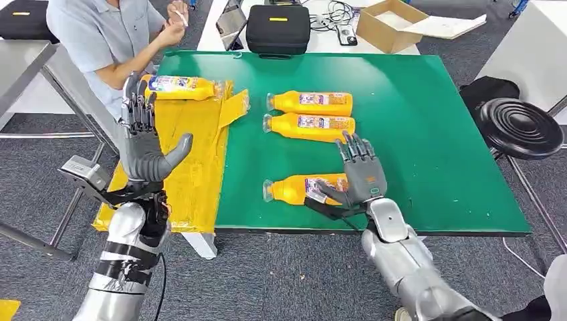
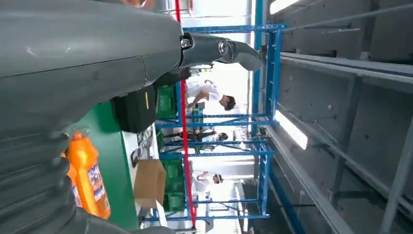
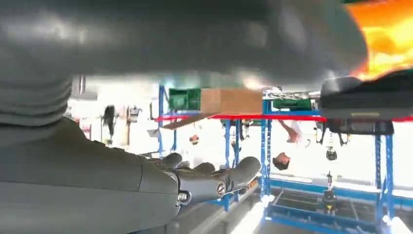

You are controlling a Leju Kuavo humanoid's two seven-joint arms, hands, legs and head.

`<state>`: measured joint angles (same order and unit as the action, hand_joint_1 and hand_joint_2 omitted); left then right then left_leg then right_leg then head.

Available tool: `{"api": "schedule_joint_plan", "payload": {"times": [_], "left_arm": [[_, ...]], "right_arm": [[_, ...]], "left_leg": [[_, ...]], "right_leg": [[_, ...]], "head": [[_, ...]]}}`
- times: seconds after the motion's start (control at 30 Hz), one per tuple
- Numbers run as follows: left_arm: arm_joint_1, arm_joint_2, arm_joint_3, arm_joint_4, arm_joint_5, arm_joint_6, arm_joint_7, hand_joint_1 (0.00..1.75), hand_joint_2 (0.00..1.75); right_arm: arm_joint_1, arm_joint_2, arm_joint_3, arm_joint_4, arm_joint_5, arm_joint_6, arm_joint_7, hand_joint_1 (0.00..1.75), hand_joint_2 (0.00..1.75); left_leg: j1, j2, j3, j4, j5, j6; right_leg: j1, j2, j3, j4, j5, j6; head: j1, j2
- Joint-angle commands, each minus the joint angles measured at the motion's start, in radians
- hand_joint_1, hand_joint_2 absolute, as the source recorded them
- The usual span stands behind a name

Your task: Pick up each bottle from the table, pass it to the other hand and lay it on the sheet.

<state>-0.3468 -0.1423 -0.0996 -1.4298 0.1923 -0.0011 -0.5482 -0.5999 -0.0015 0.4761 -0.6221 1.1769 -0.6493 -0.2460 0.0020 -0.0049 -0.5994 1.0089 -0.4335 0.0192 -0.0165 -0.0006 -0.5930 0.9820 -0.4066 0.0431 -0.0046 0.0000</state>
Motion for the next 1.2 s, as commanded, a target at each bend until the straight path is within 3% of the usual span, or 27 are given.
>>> {"api": "schedule_joint_plan", "payload": {"times": [0.03, 0.2, 0.4, 0.83, 0.93, 0.97, 1.2], "left_arm": [[-0.005, -0.002, -0.031, 0.030, 0.002, 0.016, -0.002, 0.00, 1.75], [-0.004, -0.002, -0.032, 0.031, 0.003, 0.019, -0.004, 0.00, 1.75], [0.010, 0.002, -0.035, 0.007, 0.016, 0.014, -0.003, 0.00, 1.75], [0.014, 0.002, -0.041, -0.002, 0.016, 0.009, -0.003, 0.00, 1.75], [0.013, 0.005, -0.048, -0.005, 0.016, 0.008, -0.004, 0.00, 1.75], [0.011, 0.006, -0.053, -0.010, 0.012, 0.006, -0.007, 0.00, 1.75], [0.003, 0.012, -0.094, -0.031, -0.003, 0.006, -0.011, 0.00, 1.75]], "right_arm": [[-0.103, 0.004, 0.028, 0.167, 0.026, 0.000, 0.007, 0.00, 1.75], [-0.103, 0.004, 0.023, 0.174, 0.015, 0.041, 0.011, 0.00, 1.75], [-0.101, 0.009, 0.005, 0.209, -0.038, 0.209, -0.012, 0.00, 1.75], [-0.094, 0.009, 0.014, 0.209, -0.036, 0.214, -0.028, 0.00, 1.75], [-0.076, 0.020, -0.003, 0.192, -0.091, 0.236, -0.093, 0.00, 1.75], [-0.069, 0.025, -0.006, 0.186, -0.105, 0.235, -0.106, 0.00, 0.00], [0.011, 0.060, -0.095, 0.080, -0.374, 0.346, -0.334, 0.00, 0.00]], "left_leg": [[0.000, 0.001, 0.002, 0.000, -0.001, -0.001], [0.001, 0.001, 0.003, 0.000, -0.001, -0.001], [0.001, 0.001, 0.002, 0.000, -0.001, -0.001], [0.001, -0.001, 0.005, 0.000, 0.001, 0.000], [0.001, -0.001, 0.007, -0.001, 0.001, 0.000], [0.001, -0.001, 0.007, -0.001, 0.001, 0.000], [0.001, 0.000, 0.006, 0.000, 0.001, 0.000]], "right_leg": [[0.000, 0.000, 0.002, 0.000, -0.001, -0.002], [0.001, 0.000, 0.003, 0.000, -0.001, -0.002], [0.001, 0.000, 0.002, 0.000, -0.001, -0.002], [0.001, -0.001, 0.005, -0.001, 0.000, -0.001], [0.001, -0.002, 0.007, -0.002, 0.001, -0.001], [0.001, -0.002, 0.008, -0.002, 0.001, -0.001], [0.001, 0.000, 0.007, -0.001, 0.000, -0.001]], "head": [[0.000, 0.000], [0.000, 0.000], [0.000, 0.000], [0.000, 0.000], [0.000, 0.000], [0.000, 0.000], [0.000, 0.000]]}}
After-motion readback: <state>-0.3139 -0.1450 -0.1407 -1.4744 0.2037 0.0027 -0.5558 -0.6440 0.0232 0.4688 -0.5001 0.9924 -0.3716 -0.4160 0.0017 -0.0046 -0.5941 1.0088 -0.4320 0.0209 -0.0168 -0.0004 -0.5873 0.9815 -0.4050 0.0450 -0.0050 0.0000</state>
